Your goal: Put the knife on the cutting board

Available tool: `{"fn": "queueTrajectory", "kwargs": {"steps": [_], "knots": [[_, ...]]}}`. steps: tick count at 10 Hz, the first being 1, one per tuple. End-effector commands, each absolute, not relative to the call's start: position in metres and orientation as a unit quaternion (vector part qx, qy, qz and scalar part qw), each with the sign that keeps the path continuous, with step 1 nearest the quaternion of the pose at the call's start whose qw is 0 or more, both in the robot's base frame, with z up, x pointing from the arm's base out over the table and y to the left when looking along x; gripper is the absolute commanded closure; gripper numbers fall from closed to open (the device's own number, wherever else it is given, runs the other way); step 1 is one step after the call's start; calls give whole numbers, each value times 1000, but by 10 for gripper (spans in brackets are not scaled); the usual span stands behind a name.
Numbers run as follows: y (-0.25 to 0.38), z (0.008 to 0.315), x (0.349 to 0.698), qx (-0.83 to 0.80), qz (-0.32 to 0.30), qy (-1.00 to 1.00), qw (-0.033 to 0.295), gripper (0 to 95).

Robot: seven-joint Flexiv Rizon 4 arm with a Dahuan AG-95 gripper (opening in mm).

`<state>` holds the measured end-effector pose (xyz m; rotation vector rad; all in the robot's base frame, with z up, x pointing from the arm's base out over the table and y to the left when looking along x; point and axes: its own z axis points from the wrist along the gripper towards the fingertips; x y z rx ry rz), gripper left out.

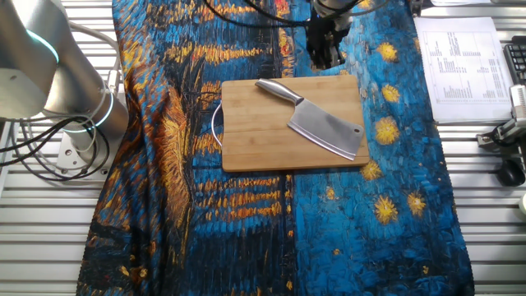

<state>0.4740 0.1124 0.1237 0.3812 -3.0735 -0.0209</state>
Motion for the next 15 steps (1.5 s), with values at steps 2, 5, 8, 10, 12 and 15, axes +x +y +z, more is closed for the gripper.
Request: {"fn": "queueTrajectory", "kwargs": {"steps": [2,5,8,10,12,15], "knots": [[108,129,474,6,-7,-999,38,950],[87,131,482,15,-7,-999,41,950],[60,133,490,34,-10,-999,39,950],[51,134,494,63,-7,-997,35,950],[51,134,494,23,-6,-999,42,950],[51,134,494,-49,-3,-998,42,950]]}}
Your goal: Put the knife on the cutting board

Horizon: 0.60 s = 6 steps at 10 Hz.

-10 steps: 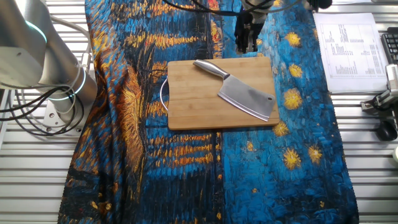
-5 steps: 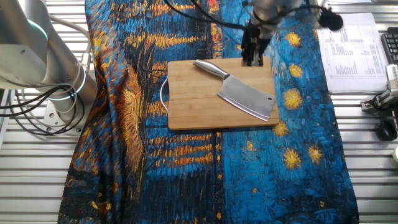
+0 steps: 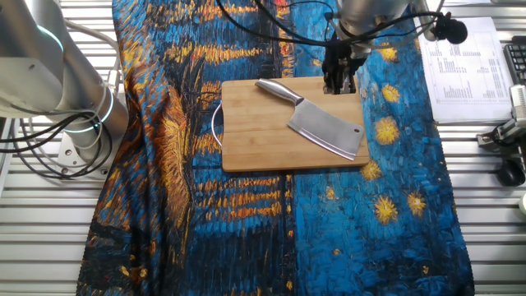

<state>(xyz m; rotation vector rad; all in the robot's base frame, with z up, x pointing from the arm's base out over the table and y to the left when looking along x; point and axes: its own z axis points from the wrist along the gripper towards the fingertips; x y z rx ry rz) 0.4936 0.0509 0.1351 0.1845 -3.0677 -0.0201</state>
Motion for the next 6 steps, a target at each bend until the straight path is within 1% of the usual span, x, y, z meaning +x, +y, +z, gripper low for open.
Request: {"fn": "queueTrajectory", "kwargs": {"steps": [1,6], "knots": [[51,134,494,-45,1,-998,42,950],[3,139,489,-20,-1,-999,36,950]]}}
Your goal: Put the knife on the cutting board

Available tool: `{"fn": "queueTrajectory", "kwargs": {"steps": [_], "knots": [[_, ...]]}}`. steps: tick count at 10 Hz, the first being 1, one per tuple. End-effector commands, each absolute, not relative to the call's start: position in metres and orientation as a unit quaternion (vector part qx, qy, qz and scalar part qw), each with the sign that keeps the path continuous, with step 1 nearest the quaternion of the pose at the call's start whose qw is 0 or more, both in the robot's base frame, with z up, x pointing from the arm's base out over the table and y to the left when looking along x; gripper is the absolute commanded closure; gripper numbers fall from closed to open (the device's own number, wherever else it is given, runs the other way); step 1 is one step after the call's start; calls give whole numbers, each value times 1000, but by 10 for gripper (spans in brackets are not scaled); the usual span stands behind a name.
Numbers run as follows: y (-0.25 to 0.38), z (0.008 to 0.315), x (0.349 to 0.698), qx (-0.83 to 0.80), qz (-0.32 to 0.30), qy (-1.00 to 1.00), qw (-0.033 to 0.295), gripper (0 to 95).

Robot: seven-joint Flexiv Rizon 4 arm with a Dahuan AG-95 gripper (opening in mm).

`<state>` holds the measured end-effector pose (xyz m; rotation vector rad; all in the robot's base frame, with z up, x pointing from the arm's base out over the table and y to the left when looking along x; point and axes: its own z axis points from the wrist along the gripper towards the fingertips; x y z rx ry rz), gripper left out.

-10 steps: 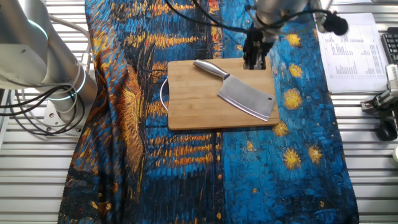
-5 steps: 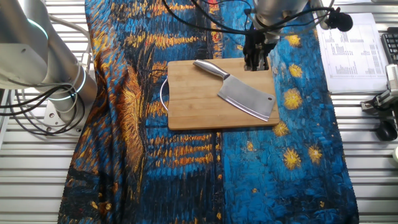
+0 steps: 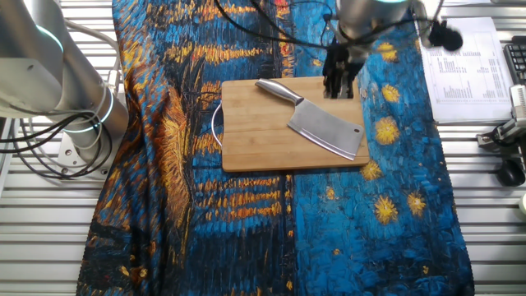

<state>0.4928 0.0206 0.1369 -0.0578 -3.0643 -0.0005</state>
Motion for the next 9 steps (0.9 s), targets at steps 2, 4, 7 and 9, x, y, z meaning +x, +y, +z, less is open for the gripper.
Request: {"fn": "queueTrajectory", "kwargs": {"steps": [2,4,7,9], "knots": [[-8,146,487,-11,-2,-999,31,950],[-14,151,487,-5,-1,-999,34,950],[-15,151,485,-14,-3,-999,32,950],[-15,151,485,-10,-4,-999,31,950]]}}
